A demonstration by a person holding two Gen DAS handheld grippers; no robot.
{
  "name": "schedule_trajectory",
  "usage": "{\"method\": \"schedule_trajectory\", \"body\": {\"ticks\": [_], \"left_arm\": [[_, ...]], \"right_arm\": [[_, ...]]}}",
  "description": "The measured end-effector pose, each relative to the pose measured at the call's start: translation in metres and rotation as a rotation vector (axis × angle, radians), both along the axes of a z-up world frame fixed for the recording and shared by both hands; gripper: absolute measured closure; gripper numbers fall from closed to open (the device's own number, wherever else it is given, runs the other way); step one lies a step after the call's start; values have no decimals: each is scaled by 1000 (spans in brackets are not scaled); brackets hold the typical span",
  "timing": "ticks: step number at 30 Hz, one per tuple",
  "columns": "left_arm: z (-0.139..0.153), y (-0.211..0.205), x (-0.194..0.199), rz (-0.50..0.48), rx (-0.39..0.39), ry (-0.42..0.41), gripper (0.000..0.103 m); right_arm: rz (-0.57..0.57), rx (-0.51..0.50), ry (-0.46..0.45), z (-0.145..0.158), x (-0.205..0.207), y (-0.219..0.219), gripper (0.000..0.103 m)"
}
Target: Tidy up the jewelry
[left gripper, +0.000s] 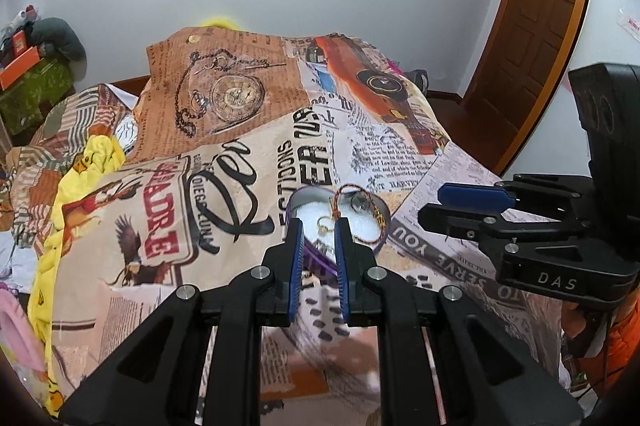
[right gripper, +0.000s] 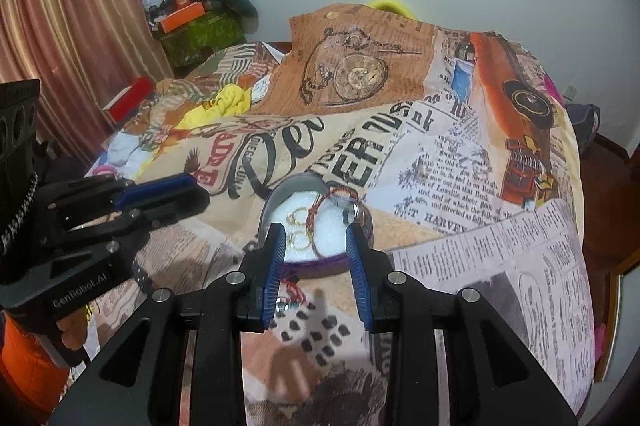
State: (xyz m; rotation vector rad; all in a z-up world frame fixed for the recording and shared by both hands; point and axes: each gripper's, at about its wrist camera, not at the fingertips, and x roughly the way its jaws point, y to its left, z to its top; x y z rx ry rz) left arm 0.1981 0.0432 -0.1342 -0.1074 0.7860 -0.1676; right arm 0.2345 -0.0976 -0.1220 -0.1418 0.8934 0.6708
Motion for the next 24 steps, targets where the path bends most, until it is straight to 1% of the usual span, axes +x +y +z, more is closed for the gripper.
{"method": "schedule_trajectory", "body": {"ticks": [5,11,14,16,24], "left_arm": [[-9,2,-10,2,2,30,89],[-28,5,-16,3,-17,84,89],[-38,2,-17,-18,-42,120,89],[-43,-4,-16,-39,-36,135,89],[-63,-34,-6,-118,-42,184,89]], "right_arm": [[9,-29,37,-14,-8,1,75],[46,-96,78,-37,-17,9,75],[52,-135,87,-47,-19,9,75],[48,-152,94,-52,-19,6,75],[8,-146,131,-61,-14,-14,75]]}}
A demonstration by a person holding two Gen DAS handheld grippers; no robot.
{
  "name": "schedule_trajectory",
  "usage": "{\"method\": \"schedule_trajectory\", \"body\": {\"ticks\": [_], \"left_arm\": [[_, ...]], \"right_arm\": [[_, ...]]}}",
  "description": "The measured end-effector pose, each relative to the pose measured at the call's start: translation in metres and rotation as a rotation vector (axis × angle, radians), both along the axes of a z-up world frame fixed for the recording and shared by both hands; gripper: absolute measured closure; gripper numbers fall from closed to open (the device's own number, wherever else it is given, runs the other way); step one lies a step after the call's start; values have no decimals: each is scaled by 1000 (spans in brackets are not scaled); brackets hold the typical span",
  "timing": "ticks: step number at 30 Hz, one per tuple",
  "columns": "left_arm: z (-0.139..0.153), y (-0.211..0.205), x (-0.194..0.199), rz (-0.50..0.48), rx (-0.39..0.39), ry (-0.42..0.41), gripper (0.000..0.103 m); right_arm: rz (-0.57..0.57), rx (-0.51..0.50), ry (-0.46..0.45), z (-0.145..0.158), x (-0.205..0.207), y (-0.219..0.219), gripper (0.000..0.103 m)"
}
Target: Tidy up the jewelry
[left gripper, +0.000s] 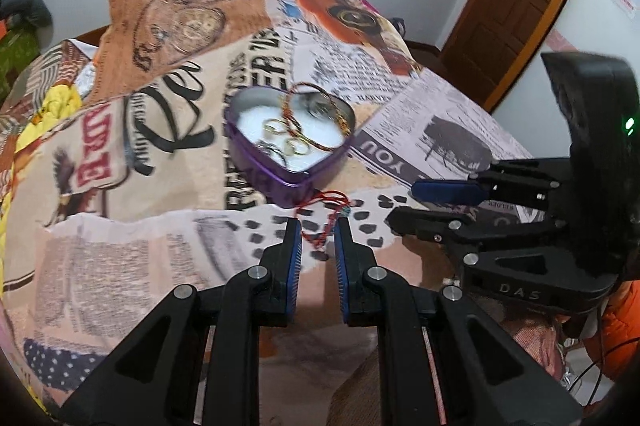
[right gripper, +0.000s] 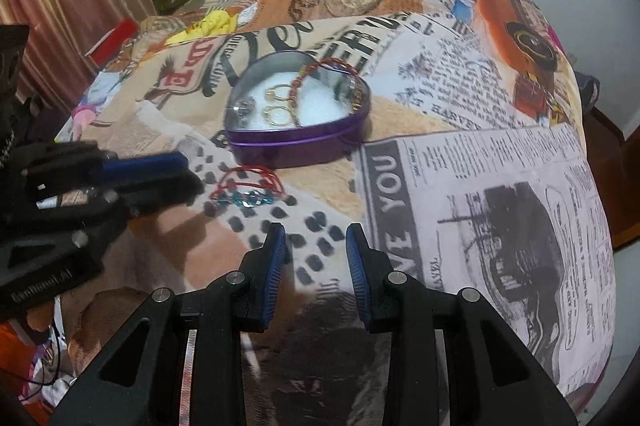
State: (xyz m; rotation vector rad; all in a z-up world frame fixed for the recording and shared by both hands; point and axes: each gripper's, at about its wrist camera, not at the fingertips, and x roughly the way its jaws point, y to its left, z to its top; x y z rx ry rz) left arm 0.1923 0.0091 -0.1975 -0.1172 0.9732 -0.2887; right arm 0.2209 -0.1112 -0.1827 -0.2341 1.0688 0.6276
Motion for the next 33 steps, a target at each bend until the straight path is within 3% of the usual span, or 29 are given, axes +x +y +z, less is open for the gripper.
{"method": "schedule_trajectory", "body": {"ticks": [8,10,27,33], "left_arm": [[-17,-7,10,-8,-14,30,90],[-16,-6,8,-11,-24,32,97],[44,37,-19,95,-37,-135,97],[40,53,-23,136,-27,-127,97]], "right_arm": [[-10,21,10,-2,2,-4,75],[-8,24,13,-2,2,-3,75],[92,29,1,6,-8,32,75],[136,19,4,5,-8,52,75]]}}
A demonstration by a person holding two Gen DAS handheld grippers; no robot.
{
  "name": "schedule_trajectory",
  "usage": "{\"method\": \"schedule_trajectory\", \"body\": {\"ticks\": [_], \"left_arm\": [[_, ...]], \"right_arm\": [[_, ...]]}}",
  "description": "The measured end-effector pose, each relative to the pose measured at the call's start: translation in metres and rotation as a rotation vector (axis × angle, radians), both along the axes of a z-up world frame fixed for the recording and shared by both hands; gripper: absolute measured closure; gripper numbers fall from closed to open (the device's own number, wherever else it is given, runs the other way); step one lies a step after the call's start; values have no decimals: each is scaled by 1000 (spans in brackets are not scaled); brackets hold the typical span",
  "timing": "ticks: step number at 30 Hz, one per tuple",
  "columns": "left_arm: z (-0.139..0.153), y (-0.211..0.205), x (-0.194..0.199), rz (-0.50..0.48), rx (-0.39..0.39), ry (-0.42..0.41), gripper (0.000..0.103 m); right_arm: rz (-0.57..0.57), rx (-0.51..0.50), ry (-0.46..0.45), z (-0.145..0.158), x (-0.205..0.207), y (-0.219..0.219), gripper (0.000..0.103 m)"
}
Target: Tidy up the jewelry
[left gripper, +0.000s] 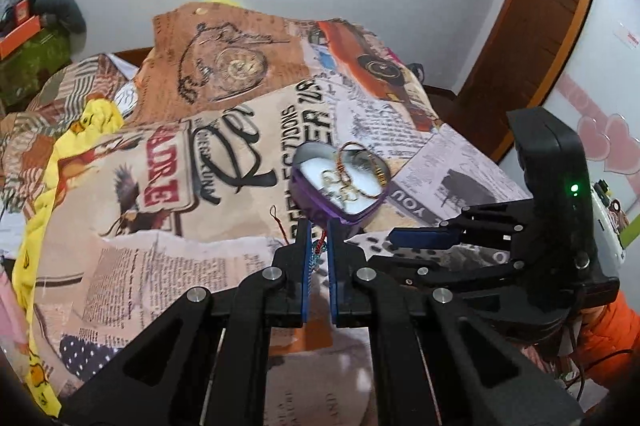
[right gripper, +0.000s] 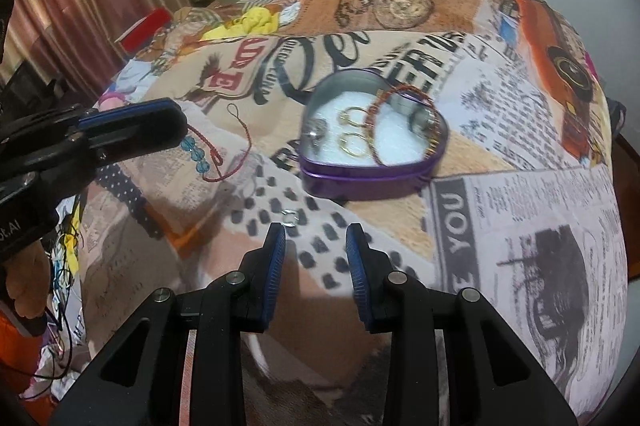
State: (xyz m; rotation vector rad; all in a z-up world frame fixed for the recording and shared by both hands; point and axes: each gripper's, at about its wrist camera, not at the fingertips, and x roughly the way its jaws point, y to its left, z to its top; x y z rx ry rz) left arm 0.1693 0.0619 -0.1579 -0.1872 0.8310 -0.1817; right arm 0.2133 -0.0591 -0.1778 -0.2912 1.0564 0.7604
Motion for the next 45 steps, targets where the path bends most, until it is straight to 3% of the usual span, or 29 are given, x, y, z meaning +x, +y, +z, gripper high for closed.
{"method": "schedule_trajectory", "body": {"ticks": [9,14,18,45], "left_arm": [[-25,14,2,40,-25,67,97],[-29,14,1,47,-17,75,97],[-28,13,0,46,-10,69,97],[43,-22,23,-9,84,-128,97]], "right_arm": [[58,-46,8,-12,3,20,75],[75,-35,25,-15,4,22,91],[80,-25,21,-13,3,21,94],[-118,175,-206,72,15,-42,94]]}}
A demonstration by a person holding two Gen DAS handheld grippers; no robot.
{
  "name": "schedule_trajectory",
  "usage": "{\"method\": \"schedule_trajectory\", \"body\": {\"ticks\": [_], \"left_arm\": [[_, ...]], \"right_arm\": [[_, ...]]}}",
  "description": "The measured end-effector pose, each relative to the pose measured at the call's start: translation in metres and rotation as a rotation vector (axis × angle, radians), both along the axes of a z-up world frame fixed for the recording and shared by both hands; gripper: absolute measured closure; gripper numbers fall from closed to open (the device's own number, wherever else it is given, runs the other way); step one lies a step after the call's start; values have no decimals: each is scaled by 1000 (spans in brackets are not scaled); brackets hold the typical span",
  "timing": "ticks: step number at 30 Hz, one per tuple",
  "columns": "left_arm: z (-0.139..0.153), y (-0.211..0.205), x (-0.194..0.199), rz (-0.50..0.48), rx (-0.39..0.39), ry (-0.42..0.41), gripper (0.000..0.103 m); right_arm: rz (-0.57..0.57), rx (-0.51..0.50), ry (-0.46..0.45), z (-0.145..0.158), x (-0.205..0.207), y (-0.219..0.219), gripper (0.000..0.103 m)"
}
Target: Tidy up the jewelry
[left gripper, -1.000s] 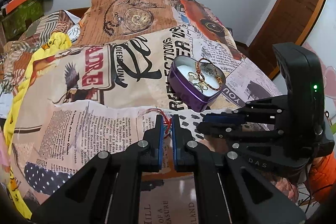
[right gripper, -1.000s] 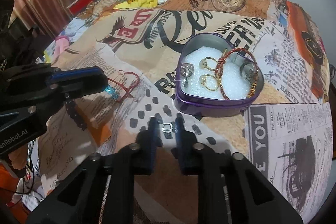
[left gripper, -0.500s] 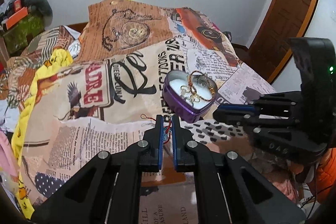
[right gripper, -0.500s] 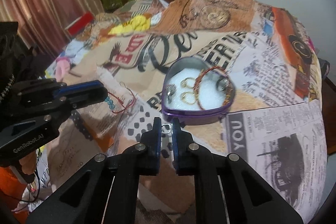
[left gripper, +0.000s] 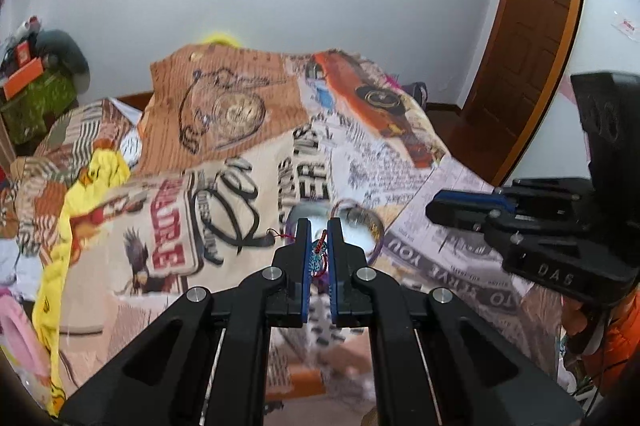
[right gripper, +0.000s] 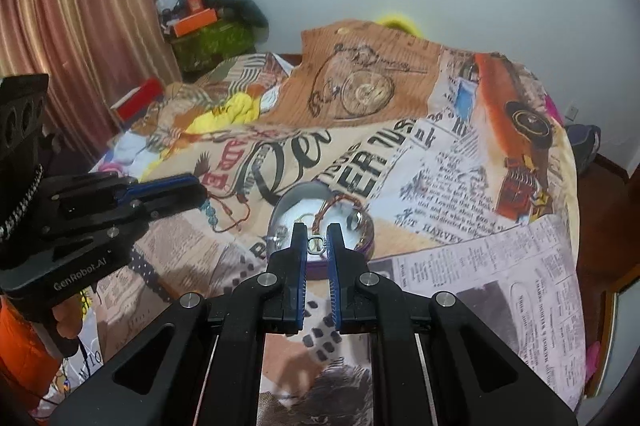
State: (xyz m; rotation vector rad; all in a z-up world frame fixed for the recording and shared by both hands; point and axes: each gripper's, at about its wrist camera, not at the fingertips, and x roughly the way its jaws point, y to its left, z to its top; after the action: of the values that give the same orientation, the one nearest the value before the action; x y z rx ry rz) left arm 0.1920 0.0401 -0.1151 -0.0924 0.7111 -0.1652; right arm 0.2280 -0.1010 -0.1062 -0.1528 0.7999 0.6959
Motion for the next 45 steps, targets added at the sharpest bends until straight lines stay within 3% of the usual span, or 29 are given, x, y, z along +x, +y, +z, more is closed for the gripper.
{"method": "schedule_trajectory", "body": {"ticks": [9,22,35,38,42,45], "left_arm": [[16,-9,21,-30,-13,-55,97],[-43,-11,68,-32,-49,110,97],[-58,-5,70,-4,-38,148,97],[-57,-3,68,2,-33,151,93],[-53,1,62,12,-32,143,80],[-47,3,58,20,-31,129,78]], "right_arm": [[-13,24,-18,2,11,-1,94],[9,6,106,-41,41,9,94],[58,-58,113,-57,40,24,94],[62,-82,103,-57,38,28,94],[59,-107,96,-57,36,30,91],[54,-114,89,-54,34,30,89]]}}
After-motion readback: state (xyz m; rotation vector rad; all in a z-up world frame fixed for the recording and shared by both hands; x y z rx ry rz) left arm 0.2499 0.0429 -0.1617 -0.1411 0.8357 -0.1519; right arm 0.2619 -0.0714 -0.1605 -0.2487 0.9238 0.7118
